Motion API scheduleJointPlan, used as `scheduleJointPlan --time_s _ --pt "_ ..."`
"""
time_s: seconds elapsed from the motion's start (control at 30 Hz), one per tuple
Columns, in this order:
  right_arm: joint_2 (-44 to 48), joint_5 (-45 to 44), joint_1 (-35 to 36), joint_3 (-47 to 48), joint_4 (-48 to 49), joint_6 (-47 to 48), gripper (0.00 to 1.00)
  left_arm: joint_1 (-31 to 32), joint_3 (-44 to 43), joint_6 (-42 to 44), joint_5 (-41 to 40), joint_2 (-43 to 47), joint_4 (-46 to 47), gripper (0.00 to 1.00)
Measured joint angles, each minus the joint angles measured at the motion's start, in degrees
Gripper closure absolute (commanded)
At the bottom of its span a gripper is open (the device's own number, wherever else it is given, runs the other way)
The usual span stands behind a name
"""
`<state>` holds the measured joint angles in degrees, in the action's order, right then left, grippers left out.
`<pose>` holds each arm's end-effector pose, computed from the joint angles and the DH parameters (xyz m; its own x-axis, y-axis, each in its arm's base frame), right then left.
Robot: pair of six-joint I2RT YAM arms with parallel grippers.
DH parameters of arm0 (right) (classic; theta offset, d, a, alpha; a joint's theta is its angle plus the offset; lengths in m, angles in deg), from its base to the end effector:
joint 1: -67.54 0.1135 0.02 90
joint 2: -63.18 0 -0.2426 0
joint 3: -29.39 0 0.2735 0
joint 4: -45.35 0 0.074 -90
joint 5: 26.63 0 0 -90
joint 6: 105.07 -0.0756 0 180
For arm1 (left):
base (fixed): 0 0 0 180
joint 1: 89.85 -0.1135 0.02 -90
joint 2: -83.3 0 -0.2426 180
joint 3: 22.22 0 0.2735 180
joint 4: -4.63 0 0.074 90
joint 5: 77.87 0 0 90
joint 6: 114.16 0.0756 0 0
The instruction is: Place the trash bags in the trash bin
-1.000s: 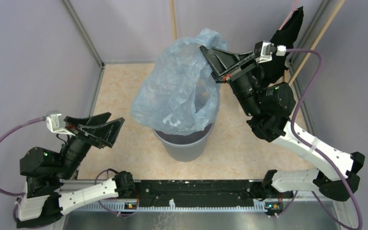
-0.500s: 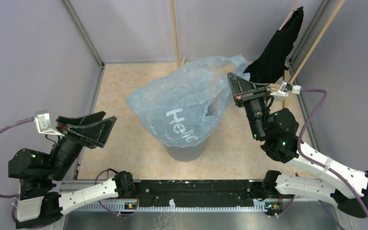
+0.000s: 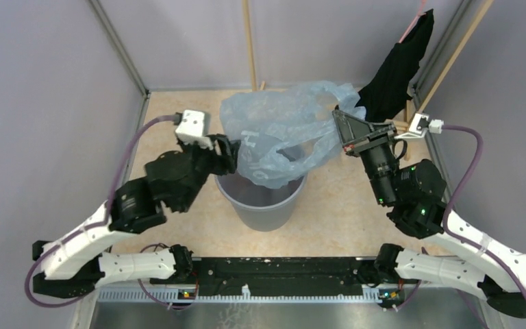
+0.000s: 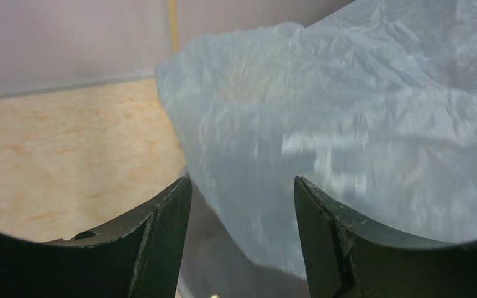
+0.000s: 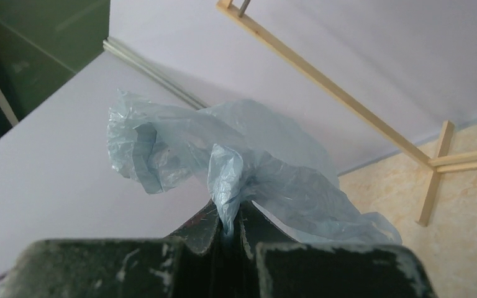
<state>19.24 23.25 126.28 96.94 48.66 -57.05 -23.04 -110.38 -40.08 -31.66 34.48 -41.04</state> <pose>0.1524 0.1572 0.4511 -0.0632 0.8816 -0.4677 -0.4214 0.4012 0.8133 0.1267 -0.1629 0.4553 -0.1495 -0.1539 -0.9767 0.3657 0.9091 -0.1993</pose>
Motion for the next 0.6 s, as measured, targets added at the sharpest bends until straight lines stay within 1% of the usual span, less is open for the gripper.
scheduleJointPlan --time_s 0.1,0.13,0.23,0.3,0.4,0.43,0.47,0.53,0.6 --pt "0.15 4.72 0.00 -0.02 -0.79 2.05 1.00 -0.15 -4.15 2.27 -3.96 -6.91 0.00 0.37" --pt "0.24 6.21 -0.02 -0.04 -1.18 2.67 1.00 -0.52 -5.46 2.75 -4.31 -9.18 -0.04 0.39" --pt "1.53 10.84 0.00 -0.26 -2.45 4.70 1.00 -3.61 -9.16 3.89 -2.23 -13.88 -0.61 0.43" --pt "3.54 13.44 0.00 -1.40 -2.60 6.03 1.00 -8.83 -11.74 4.07 2.51 -15.37 -1.29 0.46" --pt "6.45 15.52 0.00 -3.54 -3.26 7.30 1.00 -18.51 -15.50 3.72 10.95 -16.44 -1.62 0.59" --pt "7.23 15.96 0.00 -3.85 -3.45 7.52 1.00 -20.22 -16.37 3.39 12.98 -16.72 -1.64 0.64" --pt "7.76 16.28 0.00 -3.96 -3.63 7.72 1.00 -21.11 -16.83 3.13 15.06 -16.85 -1.53 0.67" --pt "8.35 16.85 0.00 -4.00 -3.58 8.09 1.00 -21.33 -16.02 2.12 20.44 -16.61 -0.92 0.69" --pt "8.33 17.18 0.00 -4.00 -3.54 8.61 1.00 -21.33 -11.06 0.87 25.05 -14.86 1.03 0.70"
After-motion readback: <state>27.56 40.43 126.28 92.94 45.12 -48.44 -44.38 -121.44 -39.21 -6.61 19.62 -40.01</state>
